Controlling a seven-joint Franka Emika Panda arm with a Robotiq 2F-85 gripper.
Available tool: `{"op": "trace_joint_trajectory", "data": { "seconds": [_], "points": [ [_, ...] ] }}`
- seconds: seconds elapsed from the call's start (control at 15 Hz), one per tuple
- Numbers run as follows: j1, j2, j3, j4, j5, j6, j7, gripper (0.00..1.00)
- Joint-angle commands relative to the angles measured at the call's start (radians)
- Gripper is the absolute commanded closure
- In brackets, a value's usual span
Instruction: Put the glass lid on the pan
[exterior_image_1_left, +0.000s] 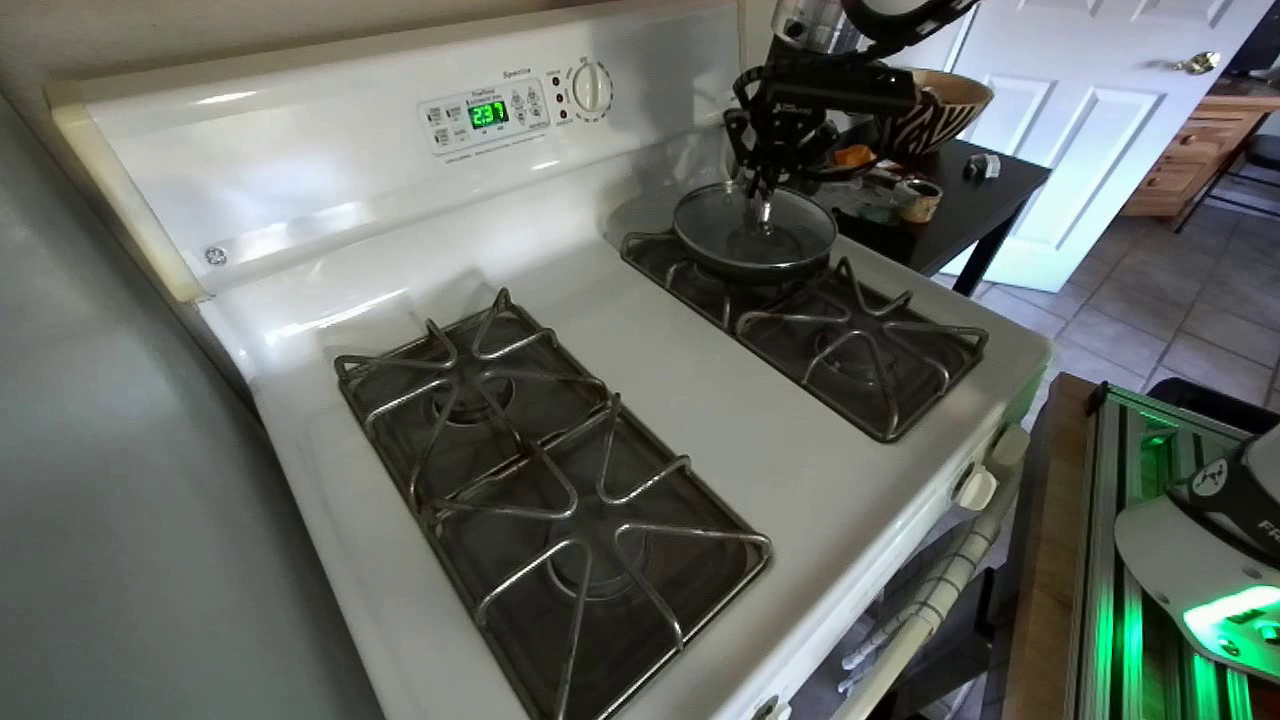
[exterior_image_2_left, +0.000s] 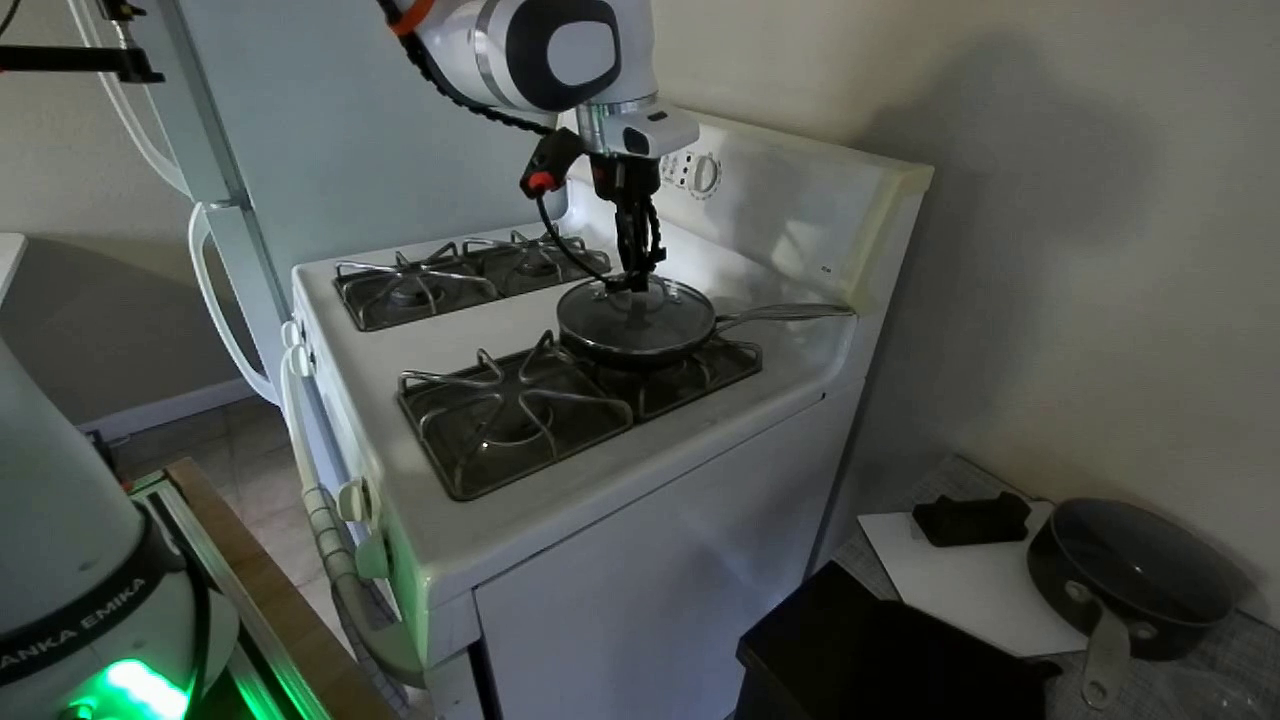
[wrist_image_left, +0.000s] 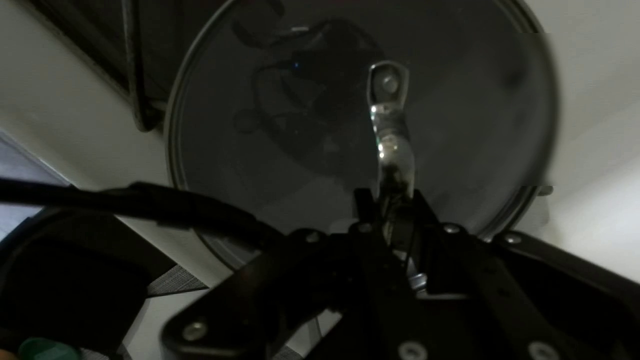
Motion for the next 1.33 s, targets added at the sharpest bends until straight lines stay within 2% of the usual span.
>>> {"op": "trace_joint_trajectory", "data": {
  "seconds": [0.0, 0.07, 0.13, 0.33, 0.4, 0.47, 0.53, 0.6, 0.73, 0.87, 1.27],
  "points": [
    [-0.002, -0.003, -0.002, -0.003, 0.004, -0.015, -0.001, 0.65],
    [-0.002, -0.003, -0.002, -0.002, 0.005, -0.014, 0.001, 0.64],
    [-0.002, -0.003, -0.002, -0.002, 0.005, -0.015, 0.0, 0.58],
    [-0.003, -0.001, -0.004, 0.001, 0.001, -0.016, -0.001, 0.33],
    [-0.003, 0.001, -0.004, 0.002, 0.002, -0.015, -0.003, 0.65],
    [-0.003, 0.002, -0.005, 0.001, -0.001, -0.011, 0.001, 0.71],
    [-0.003, 0.003, -0.005, 0.002, -0.002, -0.011, 0.001, 0.72],
    [-0.003, 0.003, -0.005, 0.002, -0.003, -0.012, 0.001, 0.78],
    [-0.003, 0.004, -0.005, 0.005, -0.003, -0.014, 0.001, 0.98],
    [-0.003, 0.003, -0.005, 0.009, 0.0, -0.021, -0.001, 1.0],
    [-0.002, 0.004, -0.005, 0.028, 0.001, -0.06, 0.011, 0.97]
  ]
}}
